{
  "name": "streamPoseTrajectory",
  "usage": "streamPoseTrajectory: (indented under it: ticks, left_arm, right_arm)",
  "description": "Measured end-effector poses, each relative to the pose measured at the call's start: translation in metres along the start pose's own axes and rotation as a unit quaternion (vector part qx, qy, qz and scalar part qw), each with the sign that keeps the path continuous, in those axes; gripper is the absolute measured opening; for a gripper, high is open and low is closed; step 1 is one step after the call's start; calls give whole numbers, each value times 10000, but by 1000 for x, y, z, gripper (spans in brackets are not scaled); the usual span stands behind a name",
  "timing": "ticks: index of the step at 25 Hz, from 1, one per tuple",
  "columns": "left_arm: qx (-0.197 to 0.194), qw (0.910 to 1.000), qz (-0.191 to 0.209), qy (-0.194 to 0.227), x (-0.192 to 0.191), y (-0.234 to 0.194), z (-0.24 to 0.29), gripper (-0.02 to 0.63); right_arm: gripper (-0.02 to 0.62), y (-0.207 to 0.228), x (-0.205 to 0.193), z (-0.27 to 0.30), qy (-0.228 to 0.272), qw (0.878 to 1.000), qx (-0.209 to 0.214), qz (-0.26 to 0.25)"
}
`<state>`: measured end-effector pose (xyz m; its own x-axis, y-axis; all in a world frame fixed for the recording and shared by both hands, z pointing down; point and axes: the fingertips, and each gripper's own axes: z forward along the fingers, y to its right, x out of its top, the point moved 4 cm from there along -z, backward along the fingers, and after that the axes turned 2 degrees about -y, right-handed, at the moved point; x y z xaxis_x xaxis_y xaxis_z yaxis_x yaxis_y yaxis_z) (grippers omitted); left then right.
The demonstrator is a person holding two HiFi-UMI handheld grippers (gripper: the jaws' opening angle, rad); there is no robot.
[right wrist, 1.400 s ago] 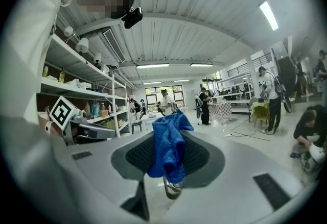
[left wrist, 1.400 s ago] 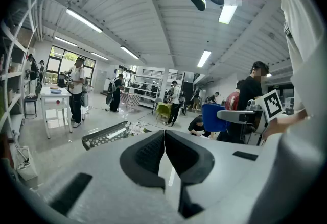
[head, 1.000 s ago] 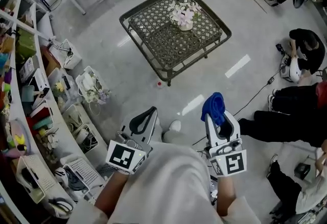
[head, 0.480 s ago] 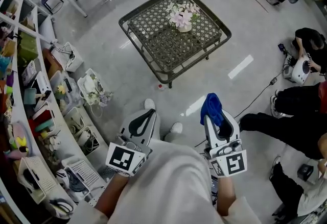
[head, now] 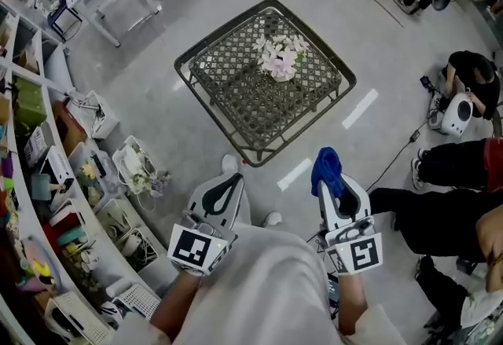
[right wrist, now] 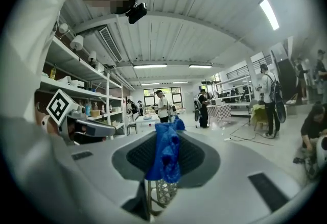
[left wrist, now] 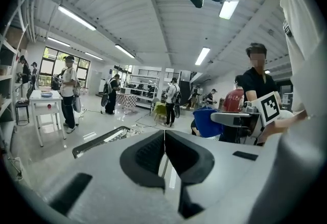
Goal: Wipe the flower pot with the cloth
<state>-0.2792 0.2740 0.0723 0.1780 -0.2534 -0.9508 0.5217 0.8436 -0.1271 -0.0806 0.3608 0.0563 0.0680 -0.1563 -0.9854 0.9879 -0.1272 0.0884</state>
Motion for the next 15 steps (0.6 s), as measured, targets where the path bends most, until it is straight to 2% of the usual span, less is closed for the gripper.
streamPoseTrajectory:
  ticks: [5,9,12,15]
  left_arm:
    - [-264,9997,9,-4,35,-80,40,26]
    - [-615,9981,72,-74,53,-140,70,26]
    - [-751,9969,172,-147,61,-163,94,26]
    - [-854,9958,116,-303,59,-162,115,27]
  right_arm:
    - [109,5,32,77,-44,9997,-237,82]
    - [109,7,47,133,27,9987,-490,123]
    - [109,13,48,158,-77,9983,-569,135]
    - [109,27,43,167,-193,9975,-628,242]
